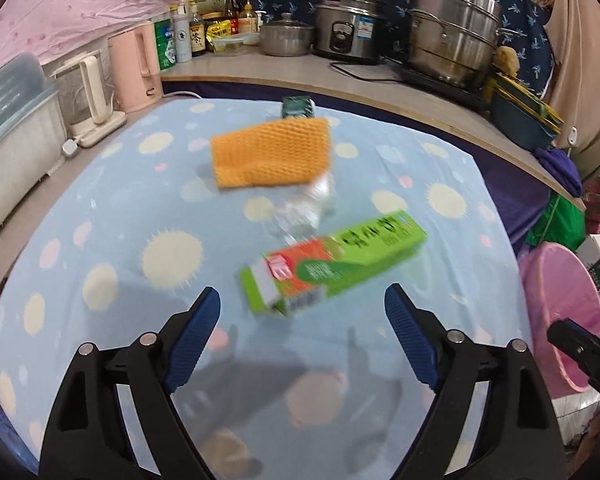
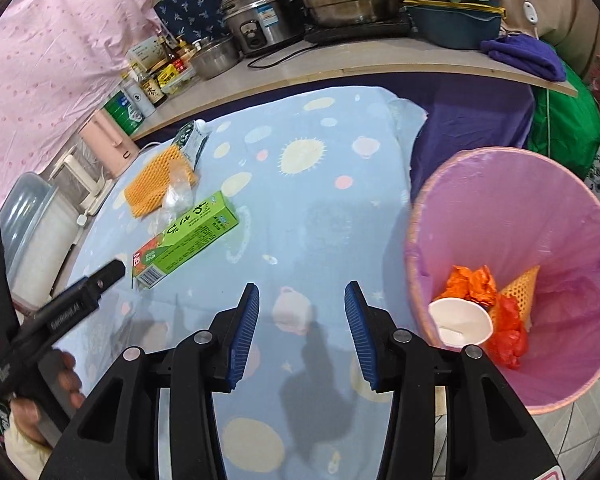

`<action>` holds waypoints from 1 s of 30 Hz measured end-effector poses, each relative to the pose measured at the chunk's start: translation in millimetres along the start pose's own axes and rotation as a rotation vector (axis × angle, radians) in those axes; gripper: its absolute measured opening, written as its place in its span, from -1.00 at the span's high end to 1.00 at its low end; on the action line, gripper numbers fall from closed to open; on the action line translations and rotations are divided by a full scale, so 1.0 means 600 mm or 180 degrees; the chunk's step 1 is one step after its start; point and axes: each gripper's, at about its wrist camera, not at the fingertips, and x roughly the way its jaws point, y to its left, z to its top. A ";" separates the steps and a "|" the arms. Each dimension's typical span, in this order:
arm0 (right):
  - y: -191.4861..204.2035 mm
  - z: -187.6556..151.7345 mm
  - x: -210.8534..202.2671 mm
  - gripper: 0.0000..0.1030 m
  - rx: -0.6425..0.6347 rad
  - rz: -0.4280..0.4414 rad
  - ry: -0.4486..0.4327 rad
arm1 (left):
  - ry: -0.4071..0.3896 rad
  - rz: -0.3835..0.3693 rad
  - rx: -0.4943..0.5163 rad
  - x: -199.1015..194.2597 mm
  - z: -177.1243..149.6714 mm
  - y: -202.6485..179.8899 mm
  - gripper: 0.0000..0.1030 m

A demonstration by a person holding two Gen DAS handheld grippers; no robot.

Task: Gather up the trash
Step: 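Grasp the green wasabi tube box with the left tool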

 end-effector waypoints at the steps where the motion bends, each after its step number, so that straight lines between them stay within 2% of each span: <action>1: 0.005 0.002 0.006 0.15 -0.0010 0.0000 0.0014 | -0.0019 -0.0010 0.0026 0.007 0.009 0.005 -0.56; 3: 0.014 0.006 0.017 0.15 -0.0021 -0.0003 0.0035 | -0.0032 -0.0061 0.0086 0.021 0.019 0.011 -0.58; 7: 0.025 0.017 0.032 0.15 -0.0029 -0.0016 0.0058 | 0.0159 -0.0360 0.0326 0.072 0.023 0.002 -0.61; 11: 0.029 0.027 0.041 0.15 -0.0029 -0.0037 0.0064 | 0.0365 -0.0446 0.0444 0.113 0.013 0.000 -0.61; 14: 0.030 0.030 0.045 0.15 -0.0033 -0.0044 0.0076 | 0.0431 -0.0498 0.0463 0.119 -0.001 0.000 -0.57; 16: 0.031 0.032 0.049 0.15 -0.0038 -0.0045 0.0091 | 0.0437 -0.0537 0.0489 0.112 -0.013 -0.003 -0.30; 19: 0.034 0.032 0.057 0.15 -0.0046 -0.0033 0.0118 | 0.0453 -0.0576 0.0535 0.103 -0.031 -0.013 -0.03; 21: 0.035 0.032 0.060 0.15 -0.0055 -0.0025 0.0129 | 0.0506 -0.0651 0.0543 0.099 -0.043 -0.020 0.00; 24: 0.036 0.031 0.060 0.15 -0.0064 -0.0006 0.0129 | 0.0441 -0.0652 0.0559 0.084 -0.055 -0.029 -0.02; 26: 0.036 0.030 0.058 0.15 -0.0064 0.0000 0.0121 | 0.0359 -0.0595 0.0473 0.074 -0.051 -0.025 -0.13; 28: 0.034 0.030 0.057 0.15 -0.0051 0.0004 0.0122 | 0.0233 -0.0505 0.0432 0.065 -0.044 -0.018 -0.41; 30: 0.031 0.030 0.057 0.15 -0.0042 0.0000 0.0121 | 0.0135 -0.0433 0.0452 0.063 -0.034 -0.011 -0.54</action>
